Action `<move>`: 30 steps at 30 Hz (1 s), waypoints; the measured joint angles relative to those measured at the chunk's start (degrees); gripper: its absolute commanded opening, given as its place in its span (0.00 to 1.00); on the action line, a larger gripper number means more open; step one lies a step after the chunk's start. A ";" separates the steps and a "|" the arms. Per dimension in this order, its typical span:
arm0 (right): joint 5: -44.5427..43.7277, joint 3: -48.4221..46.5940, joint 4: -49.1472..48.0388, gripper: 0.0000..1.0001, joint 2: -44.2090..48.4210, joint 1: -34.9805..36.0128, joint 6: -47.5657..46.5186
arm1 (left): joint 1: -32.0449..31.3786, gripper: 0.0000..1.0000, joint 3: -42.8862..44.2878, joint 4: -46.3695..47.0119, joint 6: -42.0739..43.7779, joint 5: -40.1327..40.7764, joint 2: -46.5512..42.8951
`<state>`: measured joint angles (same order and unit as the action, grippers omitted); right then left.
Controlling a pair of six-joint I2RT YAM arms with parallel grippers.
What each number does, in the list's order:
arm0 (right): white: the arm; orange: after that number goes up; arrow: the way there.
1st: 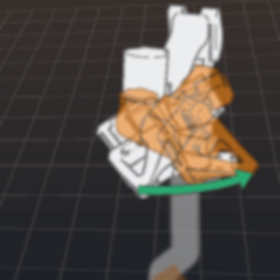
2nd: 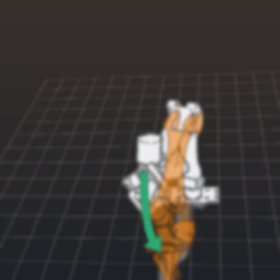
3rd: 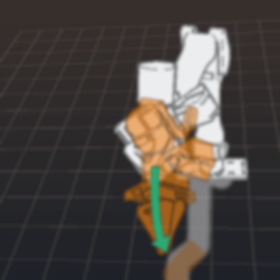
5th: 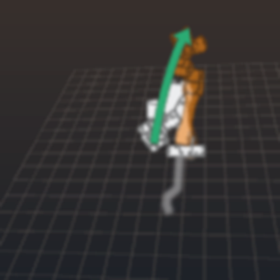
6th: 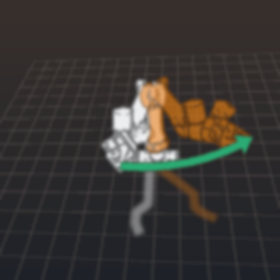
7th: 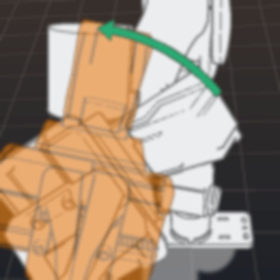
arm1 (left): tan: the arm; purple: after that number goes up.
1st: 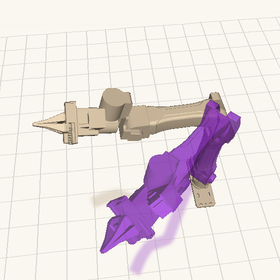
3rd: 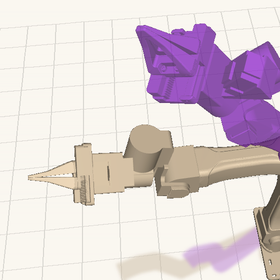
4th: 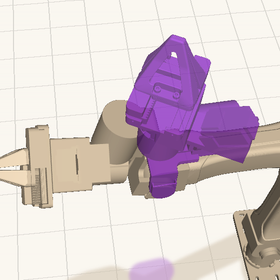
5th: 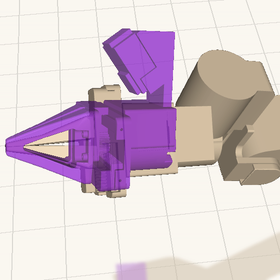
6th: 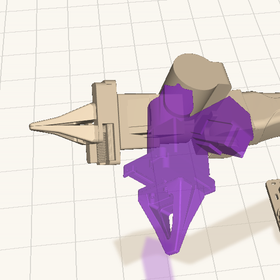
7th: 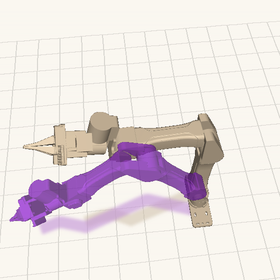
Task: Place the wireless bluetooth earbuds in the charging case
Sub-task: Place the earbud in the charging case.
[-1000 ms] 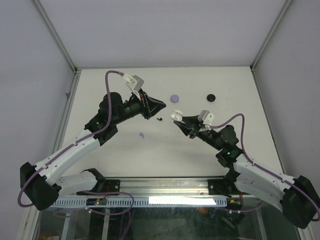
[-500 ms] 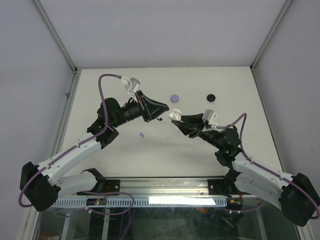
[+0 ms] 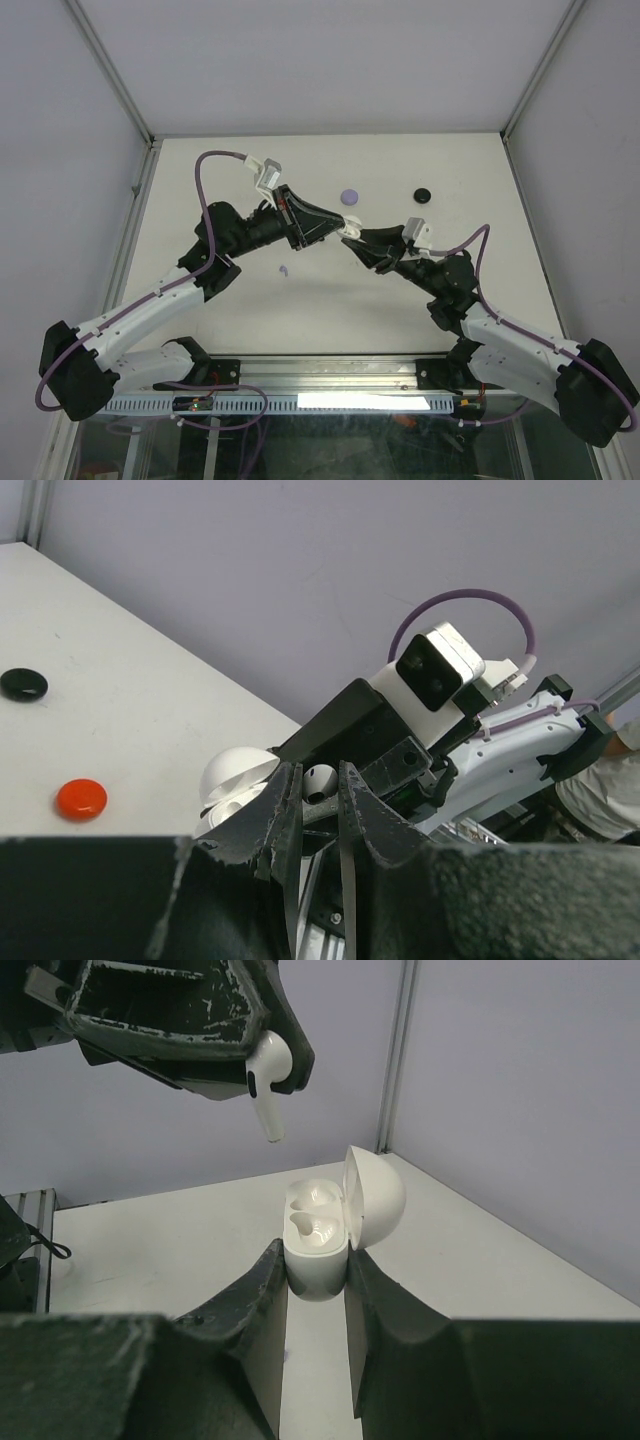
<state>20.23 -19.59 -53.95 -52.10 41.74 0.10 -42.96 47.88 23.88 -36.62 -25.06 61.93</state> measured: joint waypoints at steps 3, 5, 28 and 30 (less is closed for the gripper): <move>-0.26 0.00 -0.35 0.04 -0.04 0.00 0.00 | -0.24 0.07 -0.28 0.35 -0.15 0.09 0.22; -0.33 0.00 -0.50 0.04 -0.04 0.00 0.00 | -0.24 0.07 -0.85 0.79 -0.26 0.59 0.48; -1.05 0.00 -1.03 0.04 0.02 0.00 -0.24 | -0.61 0.12 -2.29 1.88 -3.15 3.30 3.02; -1.14 0.00 -1.03 0.04 0.00 0.00 -0.24 | -0.61 0.15 -2.29 1.22 -3.23 4.04 2.91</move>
<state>19.09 -19.59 -54.98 -52.10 41.74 -0.14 -43.57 45.58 25.10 -39.86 -21.02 64.84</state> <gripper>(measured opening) 0.272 0.173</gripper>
